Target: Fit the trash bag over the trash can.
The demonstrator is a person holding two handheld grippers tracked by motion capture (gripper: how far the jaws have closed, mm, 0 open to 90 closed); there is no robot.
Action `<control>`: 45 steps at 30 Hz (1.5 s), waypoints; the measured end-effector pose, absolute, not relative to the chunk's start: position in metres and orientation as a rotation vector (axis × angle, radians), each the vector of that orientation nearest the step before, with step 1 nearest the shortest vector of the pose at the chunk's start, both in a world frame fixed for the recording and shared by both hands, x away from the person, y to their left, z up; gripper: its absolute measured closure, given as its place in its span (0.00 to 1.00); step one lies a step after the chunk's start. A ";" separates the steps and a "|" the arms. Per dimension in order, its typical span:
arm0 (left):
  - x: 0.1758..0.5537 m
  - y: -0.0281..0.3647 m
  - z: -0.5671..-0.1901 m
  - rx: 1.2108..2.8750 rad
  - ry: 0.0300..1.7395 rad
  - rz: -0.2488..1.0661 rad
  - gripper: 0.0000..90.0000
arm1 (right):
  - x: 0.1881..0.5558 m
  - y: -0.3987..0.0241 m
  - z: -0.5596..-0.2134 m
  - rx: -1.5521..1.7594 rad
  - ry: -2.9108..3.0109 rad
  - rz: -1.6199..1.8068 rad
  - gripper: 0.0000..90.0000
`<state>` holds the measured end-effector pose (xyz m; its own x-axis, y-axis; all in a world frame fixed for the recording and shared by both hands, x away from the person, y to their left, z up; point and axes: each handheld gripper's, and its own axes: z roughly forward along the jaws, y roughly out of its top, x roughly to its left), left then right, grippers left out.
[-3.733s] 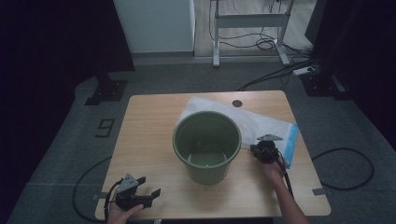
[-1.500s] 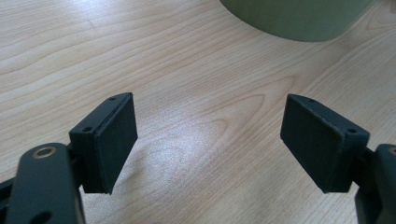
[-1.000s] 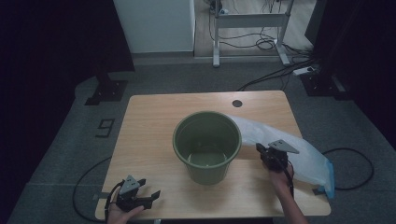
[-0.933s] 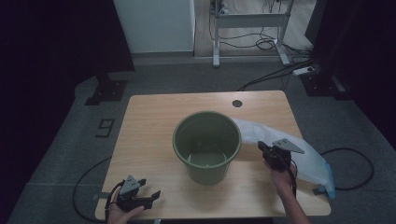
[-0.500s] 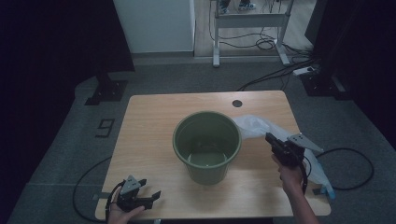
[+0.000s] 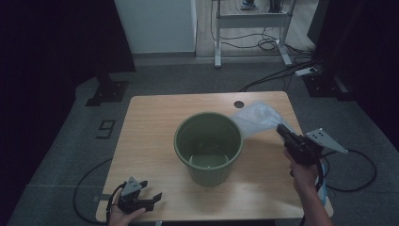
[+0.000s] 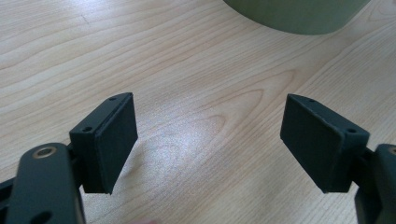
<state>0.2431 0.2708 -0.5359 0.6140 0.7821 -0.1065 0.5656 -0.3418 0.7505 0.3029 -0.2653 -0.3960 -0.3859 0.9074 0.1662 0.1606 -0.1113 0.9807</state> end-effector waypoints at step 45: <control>0.244 0.270 -0.539 2.068 1.061 0.336 0.21 | 0.256 -0.214 -0.315 0.868 1.569 1.667 0.99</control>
